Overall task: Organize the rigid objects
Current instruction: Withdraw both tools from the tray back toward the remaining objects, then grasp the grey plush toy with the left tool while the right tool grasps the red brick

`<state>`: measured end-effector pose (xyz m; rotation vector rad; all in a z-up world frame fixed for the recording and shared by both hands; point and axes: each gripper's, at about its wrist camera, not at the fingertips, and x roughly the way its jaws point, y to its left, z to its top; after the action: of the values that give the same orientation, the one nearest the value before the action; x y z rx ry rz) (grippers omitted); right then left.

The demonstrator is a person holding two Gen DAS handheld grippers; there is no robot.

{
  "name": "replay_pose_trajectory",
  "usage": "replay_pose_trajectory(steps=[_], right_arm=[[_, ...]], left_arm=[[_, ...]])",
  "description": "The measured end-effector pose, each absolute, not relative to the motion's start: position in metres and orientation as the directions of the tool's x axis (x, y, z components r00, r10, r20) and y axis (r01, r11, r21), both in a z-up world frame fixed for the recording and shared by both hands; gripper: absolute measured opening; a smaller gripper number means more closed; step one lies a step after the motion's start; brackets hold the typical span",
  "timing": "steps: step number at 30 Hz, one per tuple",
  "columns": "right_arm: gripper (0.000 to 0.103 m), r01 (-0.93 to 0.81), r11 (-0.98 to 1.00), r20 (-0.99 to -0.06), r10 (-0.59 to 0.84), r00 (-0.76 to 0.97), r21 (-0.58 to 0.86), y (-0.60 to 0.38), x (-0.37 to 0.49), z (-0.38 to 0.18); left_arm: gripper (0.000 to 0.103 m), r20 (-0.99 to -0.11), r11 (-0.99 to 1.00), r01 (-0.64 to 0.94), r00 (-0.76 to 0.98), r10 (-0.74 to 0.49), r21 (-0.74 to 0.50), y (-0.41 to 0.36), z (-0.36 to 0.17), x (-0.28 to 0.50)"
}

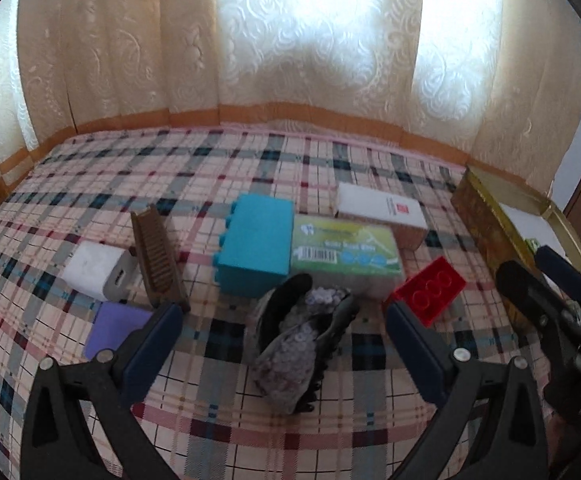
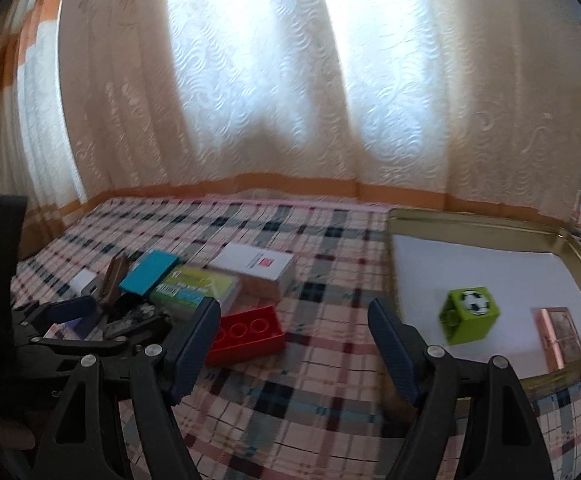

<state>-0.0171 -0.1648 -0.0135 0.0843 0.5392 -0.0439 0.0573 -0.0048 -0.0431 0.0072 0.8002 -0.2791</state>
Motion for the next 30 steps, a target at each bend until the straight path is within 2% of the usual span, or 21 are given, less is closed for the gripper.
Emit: replay_pose_trajectory(steps=[3, 6, 7, 8, 9, 10, 12, 16, 23, 30], right_arm=[[0.078, 0.027, 0.998, -0.541, 0.009, 0.841, 0.059, -0.157, -0.01, -0.017], [0.078, 0.013, 0.998, -0.566, 0.022, 0.824, 0.056, -0.154, -0.005, -0.02], [0.078, 0.009, 0.998, -0.573, 0.027, 0.819, 0.059, -0.154, -0.003, -0.021], [0.078, 0.006, 0.998, -0.58, 0.032, 0.814, 0.063, -0.154, -0.002, -0.022], [0.078, 0.004, 0.998, -0.587, 0.038, 0.809, 0.07, -0.154, 0.0, -0.023], [0.078, 0.002, 0.997, -0.593, 0.044, 0.804, 0.077, -0.155, 0.001, -0.023], [0.078, 0.0, 0.997, -0.603, 0.05, 0.796, 0.082, -0.155, 0.004, -0.025], [0.078, -0.015, 0.997, -0.618, 0.062, 0.784, 0.081, -0.152, 0.008, -0.027], [0.078, -0.055, 0.997, -0.648, 0.081, 0.757, 0.06, -0.139, 0.018, -0.032], [0.078, -0.053, 0.997, -0.731, 0.075, 0.679, 0.052, -0.133, 0.041, -0.046]], left_arm=[[0.098, -0.738, 0.963, 0.248, 0.63, -0.242, -0.105, -0.006, -0.049, 0.063], [0.085, -0.766, 0.966, 0.23, 0.597, -0.238, -0.121, -0.004, -0.055, 0.069], [0.077, -0.761, 0.964, 0.231, 0.6, -0.245, -0.129, -0.002, -0.055, 0.069], [0.075, -0.758, 0.964, 0.231, 0.602, -0.25, -0.135, -0.002, -0.054, 0.068], [0.068, -0.756, 0.962, 0.232, 0.603, -0.256, -0.14, -0.001, -0.053, 0.068], [0.054, -0.752, 0.96, 0.239, 0.604, -0.266, -0.148, -0.001, -0.053, 0.067], [0.05, -0.748, 0.956, 0.247, 0.603, -0.279, -0.158, -0.001, -0.052, 0.067], [0.044, -0.725, 0.952, 0.248, 0.621, -0.298, -0.178, 0.004, -0.048, 0.064], [0.044, -0.663, 0.967, 0.173, 0.704, -0.254, -0.187, 0.022, -0.037, 0.061], [0.044, -0.582, 0.968, 0.158, 0.776, -0.245, -0.197, 0.032, -0.022, 0.053]])
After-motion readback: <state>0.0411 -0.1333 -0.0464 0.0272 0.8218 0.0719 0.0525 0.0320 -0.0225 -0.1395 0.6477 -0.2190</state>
